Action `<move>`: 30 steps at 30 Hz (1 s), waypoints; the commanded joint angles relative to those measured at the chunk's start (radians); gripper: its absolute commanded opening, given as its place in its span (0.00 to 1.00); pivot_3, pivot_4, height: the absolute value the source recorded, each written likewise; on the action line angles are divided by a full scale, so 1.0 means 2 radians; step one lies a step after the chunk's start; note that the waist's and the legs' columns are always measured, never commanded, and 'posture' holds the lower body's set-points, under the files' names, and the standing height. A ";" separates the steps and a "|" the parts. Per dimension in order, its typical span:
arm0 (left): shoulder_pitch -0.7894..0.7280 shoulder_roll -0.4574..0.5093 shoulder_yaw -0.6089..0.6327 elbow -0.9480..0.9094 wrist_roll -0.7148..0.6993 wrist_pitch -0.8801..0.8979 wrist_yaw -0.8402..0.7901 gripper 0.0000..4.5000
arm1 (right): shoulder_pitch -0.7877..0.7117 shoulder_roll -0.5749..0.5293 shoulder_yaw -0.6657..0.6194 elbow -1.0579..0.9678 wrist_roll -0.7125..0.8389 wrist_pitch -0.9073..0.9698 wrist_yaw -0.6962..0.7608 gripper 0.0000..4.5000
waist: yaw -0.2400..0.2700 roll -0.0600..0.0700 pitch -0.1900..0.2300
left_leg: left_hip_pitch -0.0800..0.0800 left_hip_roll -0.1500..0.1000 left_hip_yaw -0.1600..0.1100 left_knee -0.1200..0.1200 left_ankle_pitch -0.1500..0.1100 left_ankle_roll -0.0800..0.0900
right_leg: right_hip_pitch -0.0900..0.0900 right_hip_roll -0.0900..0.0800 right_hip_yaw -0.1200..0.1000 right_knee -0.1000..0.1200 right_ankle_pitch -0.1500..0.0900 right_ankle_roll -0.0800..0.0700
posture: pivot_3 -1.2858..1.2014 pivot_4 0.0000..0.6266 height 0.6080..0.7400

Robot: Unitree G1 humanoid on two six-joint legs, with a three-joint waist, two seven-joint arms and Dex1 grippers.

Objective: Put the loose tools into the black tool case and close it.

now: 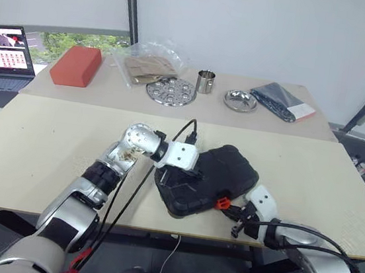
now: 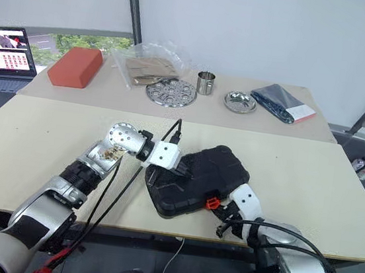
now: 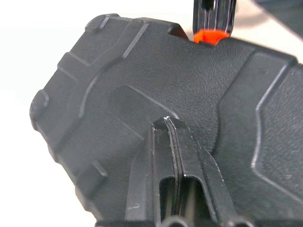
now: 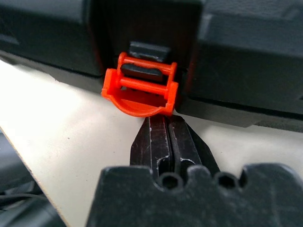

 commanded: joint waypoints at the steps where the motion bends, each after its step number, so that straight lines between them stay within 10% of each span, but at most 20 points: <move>1: 0.020 0.001 -0.046 0.059 0.057 -0.018 0.004 0.01 | -0.035 0.010 -0.048 -0.066 0.054 0.026 -0.005 0.00 | 0.000 0.000 0.000 | 0.000 0.000 0.000 0.000 0.000 0.000 | 0.000 0.000 0.000 0.000 0.000 0.000 | 0.52 0.24 0.95; 30: 0.028 -0.008 -0.049 0.070 0.061 -0.035 -0.005 0.01 | -0.114 0.020 -0.026 -0.069 0.045 0.074 -0.019 0.00 | -0.004 0.006 -0.004 | 0.003 0.000 0.000 -0.006 0.000 0.001 | 0.000 0.000 -0.001 -0.005 -0.001 0.003 | 0.52 0.24 0.95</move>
